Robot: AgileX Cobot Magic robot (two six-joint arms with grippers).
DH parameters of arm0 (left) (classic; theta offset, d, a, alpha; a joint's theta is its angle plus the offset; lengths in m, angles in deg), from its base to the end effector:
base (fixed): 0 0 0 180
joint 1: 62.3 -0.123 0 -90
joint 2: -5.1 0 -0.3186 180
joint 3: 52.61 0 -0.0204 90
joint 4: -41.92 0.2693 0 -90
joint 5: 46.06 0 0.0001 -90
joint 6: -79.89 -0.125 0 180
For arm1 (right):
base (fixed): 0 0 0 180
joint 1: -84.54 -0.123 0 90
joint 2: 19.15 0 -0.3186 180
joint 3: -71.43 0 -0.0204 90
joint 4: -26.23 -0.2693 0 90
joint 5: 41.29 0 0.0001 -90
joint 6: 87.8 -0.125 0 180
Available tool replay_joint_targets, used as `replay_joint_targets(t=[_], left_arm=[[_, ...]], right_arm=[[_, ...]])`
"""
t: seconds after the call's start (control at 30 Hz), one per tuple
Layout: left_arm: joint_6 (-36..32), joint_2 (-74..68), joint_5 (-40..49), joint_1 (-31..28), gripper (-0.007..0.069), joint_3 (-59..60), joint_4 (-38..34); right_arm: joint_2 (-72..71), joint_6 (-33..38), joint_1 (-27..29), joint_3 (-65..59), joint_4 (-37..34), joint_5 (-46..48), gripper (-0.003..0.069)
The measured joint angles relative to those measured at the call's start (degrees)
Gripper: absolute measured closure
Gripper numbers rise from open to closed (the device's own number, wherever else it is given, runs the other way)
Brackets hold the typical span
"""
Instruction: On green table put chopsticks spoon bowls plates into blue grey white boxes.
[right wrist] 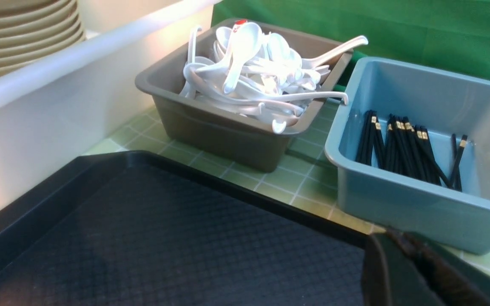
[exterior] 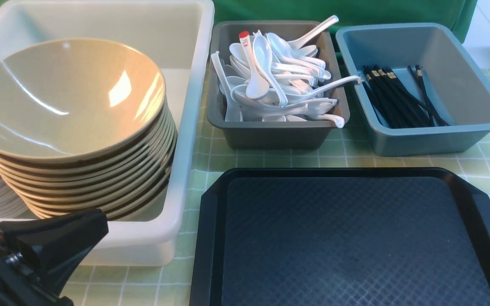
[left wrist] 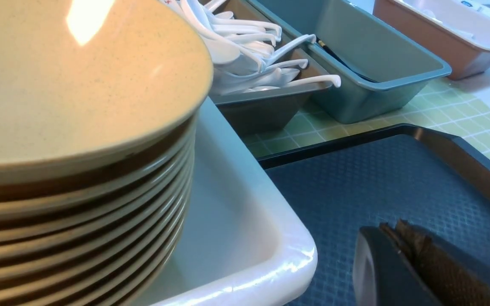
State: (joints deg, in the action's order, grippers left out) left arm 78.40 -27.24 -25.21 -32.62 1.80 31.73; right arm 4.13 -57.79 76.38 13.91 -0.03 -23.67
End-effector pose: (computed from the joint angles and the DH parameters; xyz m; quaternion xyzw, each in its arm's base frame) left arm 0.0983 -0.0651 0.2919 0.1694 0.7872 -0.2155 0.5524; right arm 0.0896 0.0298 0.2976 -0.1286 0.7357 0.0694 0.6614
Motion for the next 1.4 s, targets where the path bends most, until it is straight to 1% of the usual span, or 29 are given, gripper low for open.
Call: replay_joint_targets(t=[0.07, 0.13, 0.27, 0.33, 0.37, 0.4, 0.6, 0.67, 0.83, 1.03, 1.4], left_arm=[[-0.6, 0.0, -0.1, 0.0, 0.0626, 0.2, 0.0], [-2.0, 0.2, -0.1, -0.1, 0.0626, 0.3, 1.4], [-3.4, 8.4, 0.0, -4.4, 0.0626, 4.6, 5.9], [-3.0, 13.7, -0.1, -8.3, 0.0626, 7.6, 7.7], [-3.0, 14.2, -0.1, -8.8, 0.0626, 7.6, 7.7], [-2.7, 17.8, 0.3, -12.5, 0.0626, 10.3, 8.8], [-2.3, 25.6, 2.3, -24.6, 0.0626, 20.2, 9.5], [-2.3, 26.0, 2.4, -26.2, 0.0626, 23.4, 8.2], [-2.3, 26.1, 0.3, -26.7, 0.0626, 24.6, 7.1], [-2.3, 26.1, -0.8, -29.4, 0.0626, 24.7, 6.9], [-2.3, 26.1, -1.1, -29.4, 0.0626, 24.9, 6.9]], right_arm=[[0.0, 0.0, 0.0, 0.0, 0.0, 0.0, 0.0632], [0.0, 0.0, 0.0, 0.0, 0.0, 0.0, 0.0631], [0.0, 0.0, 0.0, 0.0, 0.0, 0.0, 0.0625], [0.0, -0.1, 0.0, 0.0, 0.0, -0.1, 0.0622], [0.0, -0.1, 0.0, 0.0, 0.0, -0.1, 0.0622], [0.0, -0.1, 0.0, 0.0, 0.0, -0.1, 0.0622], [0.0, -0.1, 0.0, 0.0, 0.1, -0.1, 0.0617], [0.0, -0.1, 0.0, 0.0, 0.1, -0.1, 0.0615], [0.0, -0.1, 0.0, 0.0, 0.1, -0.1, 0.0612], [0.0, -0.1, 0.0, 0.0, 0.2, -0.1, 0.0605], [0.0, -0.1, 0.0, -0.1, 0.2, -0.1, 0.0596]])
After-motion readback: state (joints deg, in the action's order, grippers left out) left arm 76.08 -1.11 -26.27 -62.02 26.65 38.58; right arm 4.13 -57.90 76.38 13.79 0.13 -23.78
